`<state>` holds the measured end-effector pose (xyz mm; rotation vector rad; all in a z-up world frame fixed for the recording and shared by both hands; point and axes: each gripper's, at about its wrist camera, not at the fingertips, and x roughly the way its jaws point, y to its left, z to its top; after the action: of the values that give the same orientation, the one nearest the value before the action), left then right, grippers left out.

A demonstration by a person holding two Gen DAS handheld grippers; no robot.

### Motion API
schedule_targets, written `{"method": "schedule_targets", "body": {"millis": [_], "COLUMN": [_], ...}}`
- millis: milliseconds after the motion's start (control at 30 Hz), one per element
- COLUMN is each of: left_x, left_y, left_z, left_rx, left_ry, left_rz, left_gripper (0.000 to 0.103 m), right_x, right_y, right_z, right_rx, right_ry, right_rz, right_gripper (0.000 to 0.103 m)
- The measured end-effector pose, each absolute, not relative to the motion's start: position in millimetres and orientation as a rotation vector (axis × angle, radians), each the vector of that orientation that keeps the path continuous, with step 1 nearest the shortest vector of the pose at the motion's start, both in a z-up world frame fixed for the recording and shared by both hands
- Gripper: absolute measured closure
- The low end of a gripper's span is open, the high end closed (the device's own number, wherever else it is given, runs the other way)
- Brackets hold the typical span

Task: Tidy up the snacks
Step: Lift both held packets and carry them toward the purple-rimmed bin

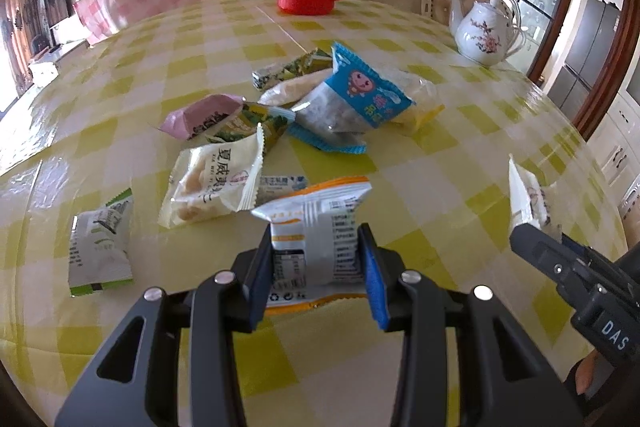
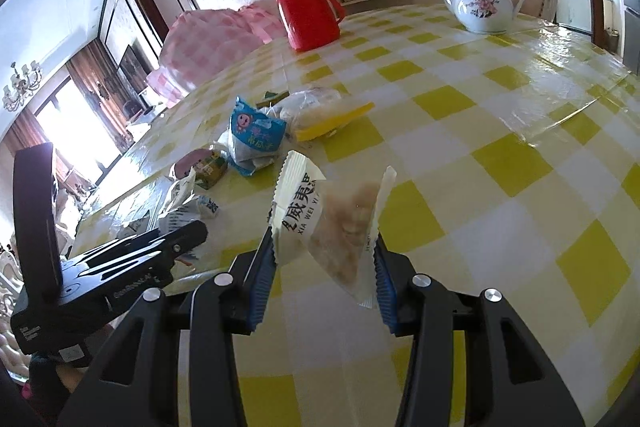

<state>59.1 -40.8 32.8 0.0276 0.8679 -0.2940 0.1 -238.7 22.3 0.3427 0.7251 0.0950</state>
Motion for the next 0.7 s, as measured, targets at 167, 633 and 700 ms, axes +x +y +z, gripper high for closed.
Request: {"method": "schedule_targets", "body": {"millis": [167, 633, 700], "left_x": [44.7, -3.7, -9.8], "left_y": [-35.7, 10.8, 16.5], "left_z": [37.2, 46.2, 47.8], "left_rx": [0.017, -0.095, -0.105], "left_ry": [0.833, 0.764, 0.757], "left_rz": [-0.280, -0.186, -0.172], "left_gripper": [0.063, 0.062, 0.062], "right_x": [-4.5, -27.7, -33.7], "right_y": [-238.9, -203.3, -190.4], "right_z": [25.0, 31.8, 34.5], "right_rx": [0.339, 0.374, 0.353], "right_ry": [0.680, 0.663, 0.661], "right_rz": [0.083, 0.219, 0.247], "right_gripper": [0.058, 0.058, 0.058]}}
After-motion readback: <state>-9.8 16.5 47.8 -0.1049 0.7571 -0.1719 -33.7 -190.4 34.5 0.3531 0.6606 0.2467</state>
